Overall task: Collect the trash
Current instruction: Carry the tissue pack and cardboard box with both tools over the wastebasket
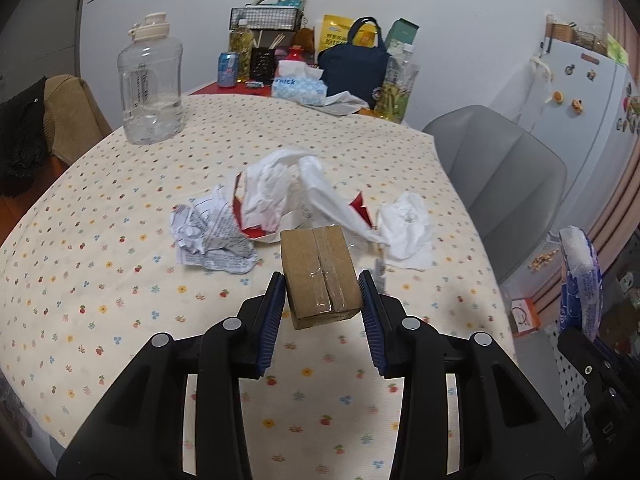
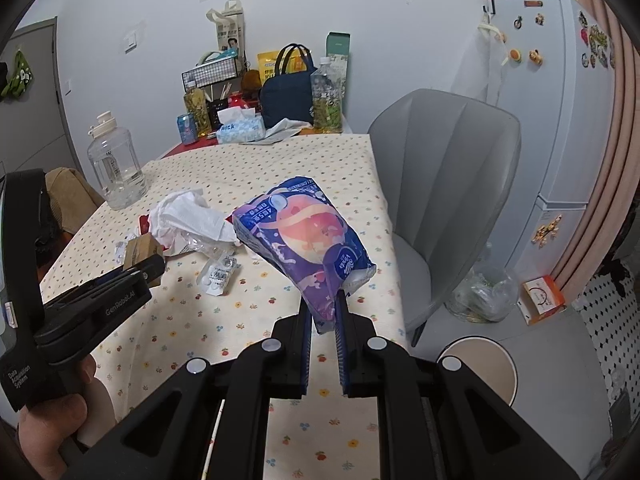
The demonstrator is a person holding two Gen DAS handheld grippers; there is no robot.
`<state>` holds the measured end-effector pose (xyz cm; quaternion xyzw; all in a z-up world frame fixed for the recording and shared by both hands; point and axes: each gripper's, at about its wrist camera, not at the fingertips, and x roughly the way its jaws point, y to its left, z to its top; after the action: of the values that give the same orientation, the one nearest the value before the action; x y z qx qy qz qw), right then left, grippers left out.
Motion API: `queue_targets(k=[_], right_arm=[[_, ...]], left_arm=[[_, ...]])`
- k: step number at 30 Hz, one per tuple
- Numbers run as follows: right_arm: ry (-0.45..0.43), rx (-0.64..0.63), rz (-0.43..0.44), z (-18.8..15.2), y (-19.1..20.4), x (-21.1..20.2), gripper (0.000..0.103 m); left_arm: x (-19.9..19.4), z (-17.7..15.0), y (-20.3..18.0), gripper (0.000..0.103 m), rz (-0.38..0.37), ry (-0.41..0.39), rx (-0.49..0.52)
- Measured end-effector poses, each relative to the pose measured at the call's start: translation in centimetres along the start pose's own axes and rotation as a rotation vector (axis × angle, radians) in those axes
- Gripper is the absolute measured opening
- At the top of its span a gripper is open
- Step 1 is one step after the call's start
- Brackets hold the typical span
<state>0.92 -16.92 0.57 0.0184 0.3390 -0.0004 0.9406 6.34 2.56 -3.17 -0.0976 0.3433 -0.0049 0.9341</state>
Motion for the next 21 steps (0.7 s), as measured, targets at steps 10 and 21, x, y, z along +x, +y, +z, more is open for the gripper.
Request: queue_targets(k=[10,21], right_arm=[[-0.013,0.024,-0.123,0.4,-3.2,-2.1,0.012],[-0.044,0.099,-0.225,0.7,-8.6,-3.1,0.012]], left_arm=[[0.0,0.5,-4.3,0.038,-0.099,-0.016,0.046],[0.4,0.3,-11.3,0.038,-0.174,-0.010,0.164]])
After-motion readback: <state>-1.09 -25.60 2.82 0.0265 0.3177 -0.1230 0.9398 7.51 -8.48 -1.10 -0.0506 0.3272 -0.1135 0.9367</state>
